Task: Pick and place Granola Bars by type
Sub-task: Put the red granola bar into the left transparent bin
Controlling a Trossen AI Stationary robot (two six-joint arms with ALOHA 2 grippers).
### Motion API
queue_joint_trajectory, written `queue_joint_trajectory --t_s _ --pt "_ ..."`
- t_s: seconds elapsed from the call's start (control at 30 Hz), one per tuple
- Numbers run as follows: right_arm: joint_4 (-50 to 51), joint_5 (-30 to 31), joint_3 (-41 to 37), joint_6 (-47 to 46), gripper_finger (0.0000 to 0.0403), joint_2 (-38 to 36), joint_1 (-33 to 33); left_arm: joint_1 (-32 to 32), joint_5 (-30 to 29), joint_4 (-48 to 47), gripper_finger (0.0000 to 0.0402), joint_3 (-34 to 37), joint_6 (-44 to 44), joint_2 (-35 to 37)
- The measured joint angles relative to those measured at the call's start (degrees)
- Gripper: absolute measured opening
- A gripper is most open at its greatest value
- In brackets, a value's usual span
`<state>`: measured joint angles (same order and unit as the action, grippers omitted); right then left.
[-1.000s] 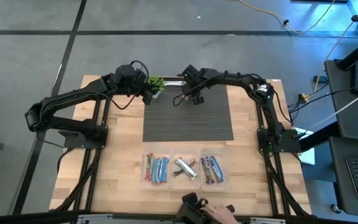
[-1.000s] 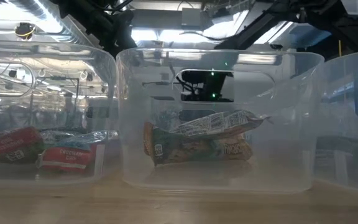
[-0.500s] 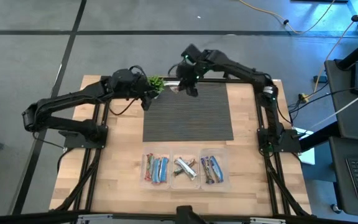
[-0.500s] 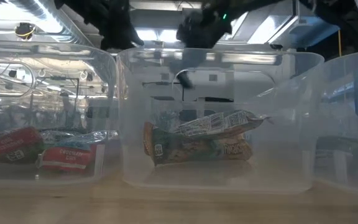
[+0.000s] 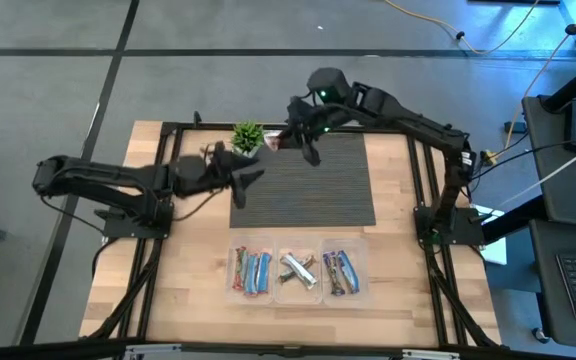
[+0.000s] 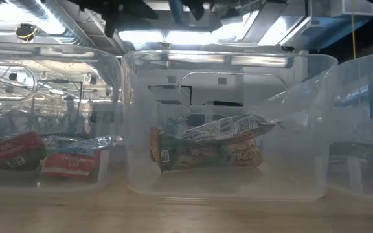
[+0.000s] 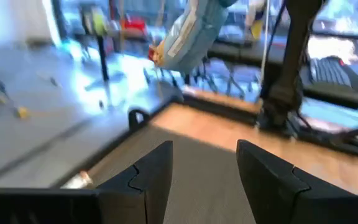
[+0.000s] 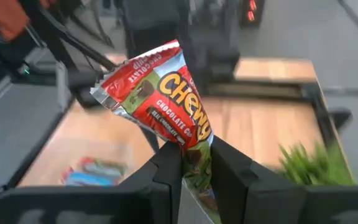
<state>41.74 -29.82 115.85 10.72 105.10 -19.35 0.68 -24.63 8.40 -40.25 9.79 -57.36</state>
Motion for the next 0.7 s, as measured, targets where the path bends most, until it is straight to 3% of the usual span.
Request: queue_joint_trajectory --t_s 0.13,0.23,0.37,0.7 --pt "-6.3 0.1 -0.1 -2.6 0.0075 0.4 3.8 -8.3 -9.9 13.5 0.0171 4.8 -9.0 -0.7" --pt "-9.9 0.1 -0.1 -2.9 0.0075 1.3 6.2 -13.0 -15.6 16.7 0.0171 6.1 -13.4 -0.8" --pt "-14.9 0.3 -0.1 -3.0 0.0075 1.7 8.5 -15.6 -21.2 17.5 0.0171 6.1 -12.2 -0.7" --pt "-14.6 14.9 -0.1 -5.9 0.0075 1.7 11.8 -15.8 -23.2 17.6 0.0174 6.1 -23.9 -0.7"
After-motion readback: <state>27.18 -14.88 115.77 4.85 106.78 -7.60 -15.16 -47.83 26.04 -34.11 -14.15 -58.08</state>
